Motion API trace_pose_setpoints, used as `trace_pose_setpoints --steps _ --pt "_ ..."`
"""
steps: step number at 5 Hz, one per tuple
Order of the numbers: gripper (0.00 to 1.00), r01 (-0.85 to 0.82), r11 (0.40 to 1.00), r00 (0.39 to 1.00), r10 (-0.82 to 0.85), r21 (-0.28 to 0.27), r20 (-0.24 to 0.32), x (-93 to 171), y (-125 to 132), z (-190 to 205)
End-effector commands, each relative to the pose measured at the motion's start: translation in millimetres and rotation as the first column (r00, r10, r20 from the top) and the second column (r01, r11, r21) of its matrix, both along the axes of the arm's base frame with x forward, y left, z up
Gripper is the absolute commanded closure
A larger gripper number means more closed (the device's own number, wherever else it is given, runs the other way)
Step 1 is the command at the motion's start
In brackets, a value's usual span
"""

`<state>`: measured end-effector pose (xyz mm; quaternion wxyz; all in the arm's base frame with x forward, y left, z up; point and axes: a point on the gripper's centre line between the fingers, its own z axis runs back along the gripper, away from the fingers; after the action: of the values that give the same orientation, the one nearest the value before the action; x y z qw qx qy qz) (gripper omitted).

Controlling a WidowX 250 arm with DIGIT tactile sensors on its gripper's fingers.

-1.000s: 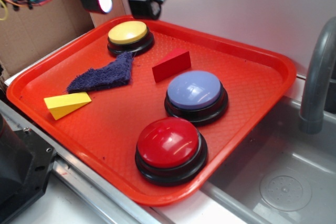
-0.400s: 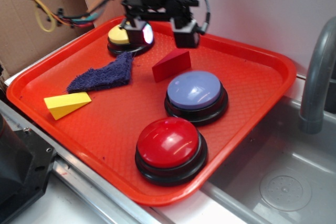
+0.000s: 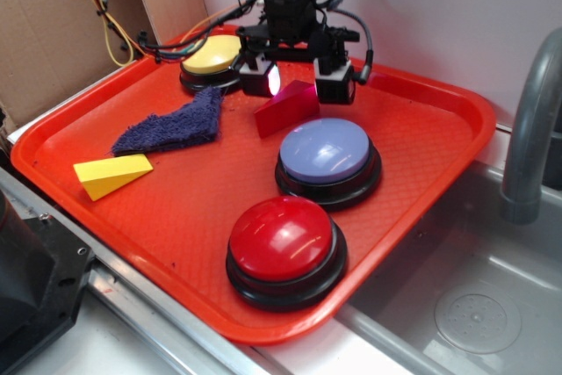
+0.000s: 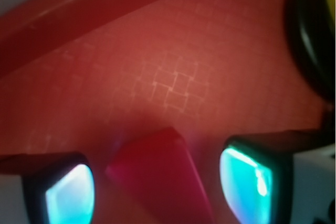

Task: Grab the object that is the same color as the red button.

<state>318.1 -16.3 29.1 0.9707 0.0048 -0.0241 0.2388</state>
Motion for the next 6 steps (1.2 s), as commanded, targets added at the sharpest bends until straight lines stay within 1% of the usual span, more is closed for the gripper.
trace_pose_setpoints --steps 1,2,3,4,5,6 --pt "1.00 -0.035 0.999 0.997 0.036 -0.014 0.063 13.2 13.3 7.8" --pt "1.00 -0.008 1.000 0.997 0.008 0.001 0.079 10.8 14.8 20.0" --pt "1.00 0.057 0.997 0.994 -0.061 0.051 0.096 7.7 22.0 48.0" --pt "1.00 0.109 0.994 0.993 -0.109 0.009 0.050 0.4 26.4 78.3" --pt "1.00 0.163 0.987 0.985 -0.164 0.010 0.047 -16.5 32.6 107.4" --pt "1.00 0.195 0.981 0.980 -0.194 -0.004 0.040 -54.6 43.5 127.0"
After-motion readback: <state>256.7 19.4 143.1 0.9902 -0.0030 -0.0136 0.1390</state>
